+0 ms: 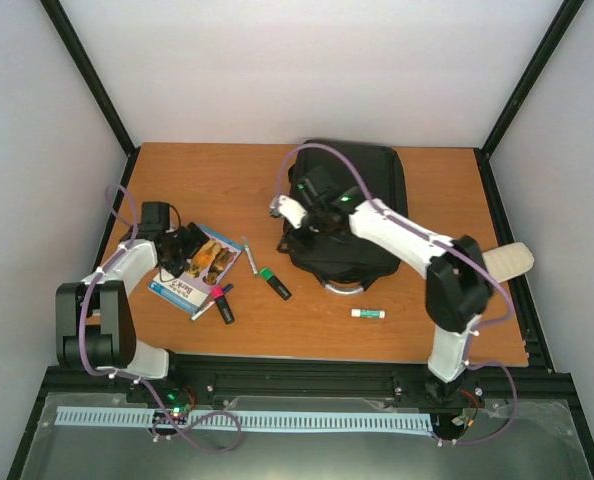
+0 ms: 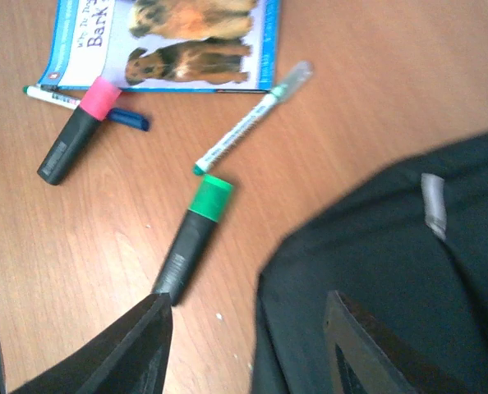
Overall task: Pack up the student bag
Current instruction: Adjust the book at the center of the board.
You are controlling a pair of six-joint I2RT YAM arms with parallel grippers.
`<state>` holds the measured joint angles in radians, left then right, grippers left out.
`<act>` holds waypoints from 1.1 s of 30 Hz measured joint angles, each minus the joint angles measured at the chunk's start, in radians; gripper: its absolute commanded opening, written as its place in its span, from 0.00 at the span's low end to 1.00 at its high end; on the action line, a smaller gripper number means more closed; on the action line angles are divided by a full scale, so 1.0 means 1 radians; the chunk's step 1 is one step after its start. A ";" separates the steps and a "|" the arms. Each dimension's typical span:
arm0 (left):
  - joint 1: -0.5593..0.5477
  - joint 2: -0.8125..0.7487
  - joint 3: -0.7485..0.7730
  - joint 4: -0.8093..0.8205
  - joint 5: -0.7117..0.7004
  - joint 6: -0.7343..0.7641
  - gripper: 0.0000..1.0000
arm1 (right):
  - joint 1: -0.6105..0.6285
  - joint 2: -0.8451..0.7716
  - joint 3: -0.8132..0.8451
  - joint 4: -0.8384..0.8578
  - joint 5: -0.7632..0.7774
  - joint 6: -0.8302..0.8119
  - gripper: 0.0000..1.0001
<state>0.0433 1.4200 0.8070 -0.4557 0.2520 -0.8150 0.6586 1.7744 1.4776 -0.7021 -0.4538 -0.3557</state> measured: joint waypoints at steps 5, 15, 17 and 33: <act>0.082 0.036 0.005 0.012 0.029 -0.005 0.94 | 0.110 0.210 0.193 0.003 -0.006 0.060 0.44; 0.191 0.064 0.103 -0.054 0.097 -0.035 0.95 | 0.246 0.566 0.550 -0.019 -0.043 0.199 0.39; 0.192 0.082 0.128 -0.053 0.087 -0.042 0.95 | 0.248 0.601 0.575 -0.024 -0.054 0.227 0.39; 0.195 0.314 0.298 -0.107 -0.017 0.006 0.96 | 0.245 0.674 0.590 -0.066 -0.114 0.345 0.63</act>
<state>0.2386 1.7340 1.1053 -0.5625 0.2352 -0.8085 0.9035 2.4489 2.0678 -0.7677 -0.5678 -0.0105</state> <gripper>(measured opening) 0.956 0.609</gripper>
